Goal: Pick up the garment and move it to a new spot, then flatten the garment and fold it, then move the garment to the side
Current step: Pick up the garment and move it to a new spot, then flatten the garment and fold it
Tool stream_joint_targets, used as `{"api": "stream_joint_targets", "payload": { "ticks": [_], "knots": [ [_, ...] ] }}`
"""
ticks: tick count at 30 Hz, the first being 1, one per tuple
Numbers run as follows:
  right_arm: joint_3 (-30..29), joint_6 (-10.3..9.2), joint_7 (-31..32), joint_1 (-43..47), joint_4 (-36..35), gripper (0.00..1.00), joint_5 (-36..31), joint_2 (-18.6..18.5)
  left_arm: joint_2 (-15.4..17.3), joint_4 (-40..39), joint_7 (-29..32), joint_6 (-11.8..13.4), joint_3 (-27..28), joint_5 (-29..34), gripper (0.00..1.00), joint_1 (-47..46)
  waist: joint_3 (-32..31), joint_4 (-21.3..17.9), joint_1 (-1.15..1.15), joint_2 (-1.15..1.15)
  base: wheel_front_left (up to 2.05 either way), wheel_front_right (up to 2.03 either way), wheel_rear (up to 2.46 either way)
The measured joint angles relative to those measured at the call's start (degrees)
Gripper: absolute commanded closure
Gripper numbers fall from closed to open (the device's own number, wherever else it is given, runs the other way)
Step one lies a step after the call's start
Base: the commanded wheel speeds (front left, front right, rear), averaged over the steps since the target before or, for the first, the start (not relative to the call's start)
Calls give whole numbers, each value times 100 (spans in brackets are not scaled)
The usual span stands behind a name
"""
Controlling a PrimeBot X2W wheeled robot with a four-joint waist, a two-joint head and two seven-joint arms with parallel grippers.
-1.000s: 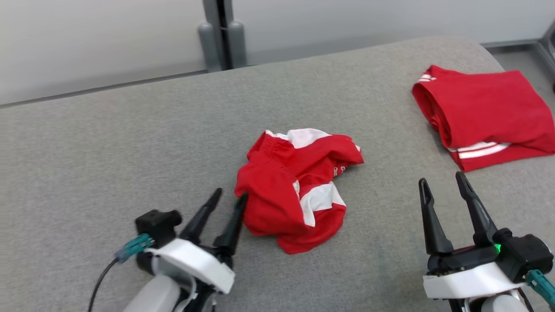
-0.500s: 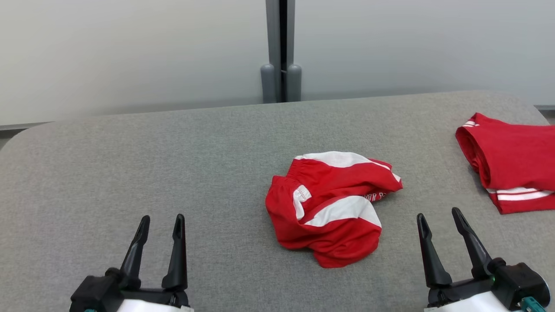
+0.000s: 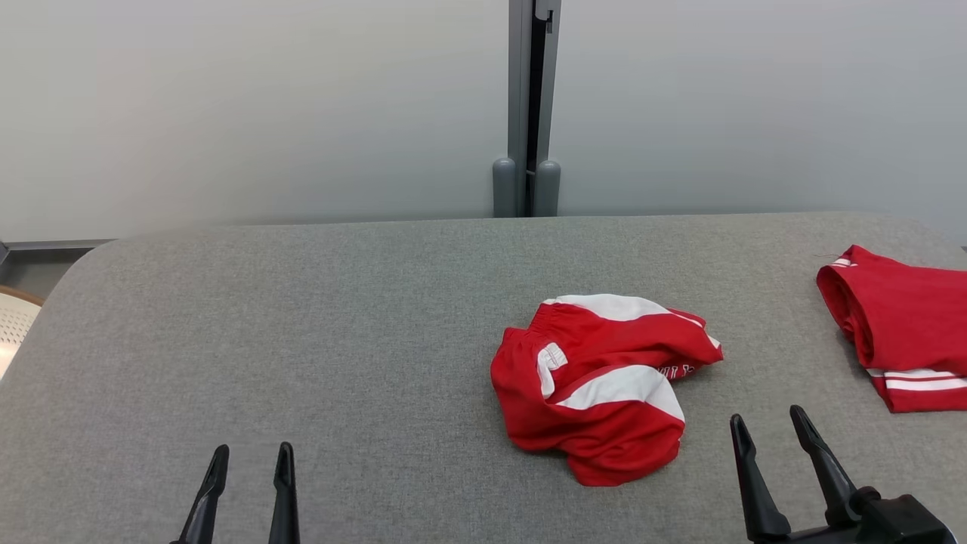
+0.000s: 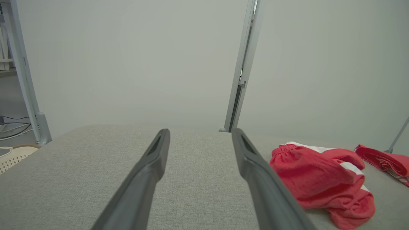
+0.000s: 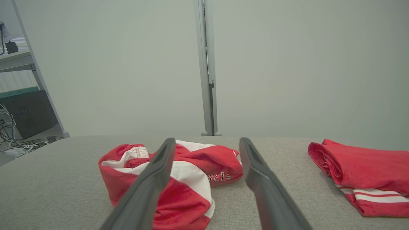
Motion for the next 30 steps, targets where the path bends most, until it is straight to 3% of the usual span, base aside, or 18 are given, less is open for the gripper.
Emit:
{"api": "stream_joint_targets", "payload": {
  "ticks": [11, 24, 30],
  "knots": [
    [51, 0, 0, 20, 21, 0, -30, 59, -5, 163, 0, 153, -188, 289, 0, -5, 43, -64, 0, 0, 0, 0, 0],
    [82, 0, 0, 26, 48, 0, -32, 102, -5, 328, 0, 158, -269, 337, 0, -32, 19, -68, 0, 0, 0, 0, 0],
    [70, 0, 0, 27, 44, 0, -32, 101, -5, 526, 0, -79, -289, 355, 0, -117, 62, -49, 0, 0, 0, 0, 0]
  ]
}}
